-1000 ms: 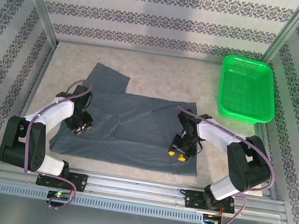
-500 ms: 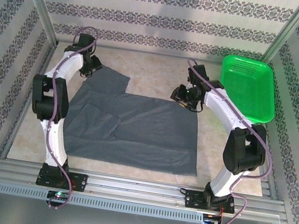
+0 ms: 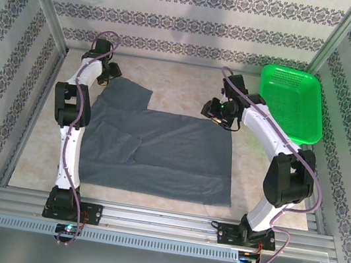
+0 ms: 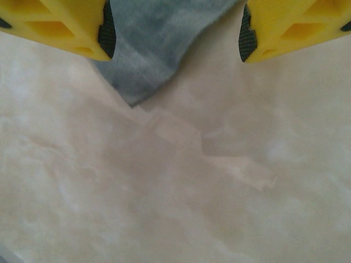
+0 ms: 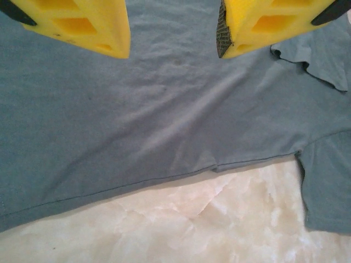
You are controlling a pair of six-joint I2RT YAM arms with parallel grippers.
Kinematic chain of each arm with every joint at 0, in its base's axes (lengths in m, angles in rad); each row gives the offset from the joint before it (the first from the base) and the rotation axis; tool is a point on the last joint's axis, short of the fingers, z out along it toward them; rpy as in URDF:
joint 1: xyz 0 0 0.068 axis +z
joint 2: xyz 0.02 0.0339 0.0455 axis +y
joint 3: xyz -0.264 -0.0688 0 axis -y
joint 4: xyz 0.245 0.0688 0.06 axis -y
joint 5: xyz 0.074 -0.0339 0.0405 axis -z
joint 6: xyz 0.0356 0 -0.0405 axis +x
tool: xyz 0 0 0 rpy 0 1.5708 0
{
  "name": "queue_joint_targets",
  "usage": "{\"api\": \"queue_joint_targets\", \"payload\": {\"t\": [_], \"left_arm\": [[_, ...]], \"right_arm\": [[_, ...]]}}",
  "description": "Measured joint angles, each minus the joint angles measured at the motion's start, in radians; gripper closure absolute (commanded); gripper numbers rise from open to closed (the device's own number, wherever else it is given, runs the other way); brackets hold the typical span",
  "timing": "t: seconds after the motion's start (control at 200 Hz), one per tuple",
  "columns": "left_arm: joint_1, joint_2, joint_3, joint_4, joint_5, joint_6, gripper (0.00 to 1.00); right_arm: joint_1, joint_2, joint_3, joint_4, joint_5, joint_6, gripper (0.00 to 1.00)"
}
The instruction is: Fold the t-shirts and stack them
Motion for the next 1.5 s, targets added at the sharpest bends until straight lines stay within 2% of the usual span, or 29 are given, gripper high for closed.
{"api": "queue_joint_targets", "payload": {"t": [0.26,0.43,0.59,0.744,0.899,1.019,1.164,1.324,1.504], "left_arm": [[-0.012,0.036,0.042,-0.007,-0.021,-0.003,0.39],[-0.031,0.041,0.048,-0.007,-0.026,-0.006,0.46],[-0.062,0.055,0.072,-0.031,-0.033,-0.005,0.62],[-0.079,0.108,0.182,-0.137,-0.080,0.004,0.76],[-0.078,0.123,0.220,-0.195,-0.104,0.006,1.00],[-0.087,0.123,0.232,-0.231,-0.116,0.011,1.00],[-0.105,0.098,0.208,-0.252,-0.126,0.011,1.00],[-0.119,-0.036,0.039,-0.242,-0.115,0.011,1.00],[-0.120,-0.225,-0.155,-0.181,-0.078,0.009,1.00]], "right_arm": [[-0.006,-0.004,-0.025,0.004,-0.011,0.005,0.53],[-0.006,-0.004,-0.044,0.012,-0.021,0.008,0.54],[-0.006,-0.004,-0.063,0.019,-0.035,0.008,0.54],[-0.010,-0.004,-0.071,0.019,-0.036,0.008,0.54],[-0.023,-0.002,-0.071,0.017,-0.015,0.021,0.54],[-0.034,0.019,-0.058,0.002,0.066,0.054,0.57],[-0.064,0.119,0.025,-0.027,0.188,0.120,0.59],[-0.095,0.283,0.152,-0.062,0.303,0.151,0.60],[-0.130,0.436,0.274,-0.101,0.340,0.141,0.60]]}}
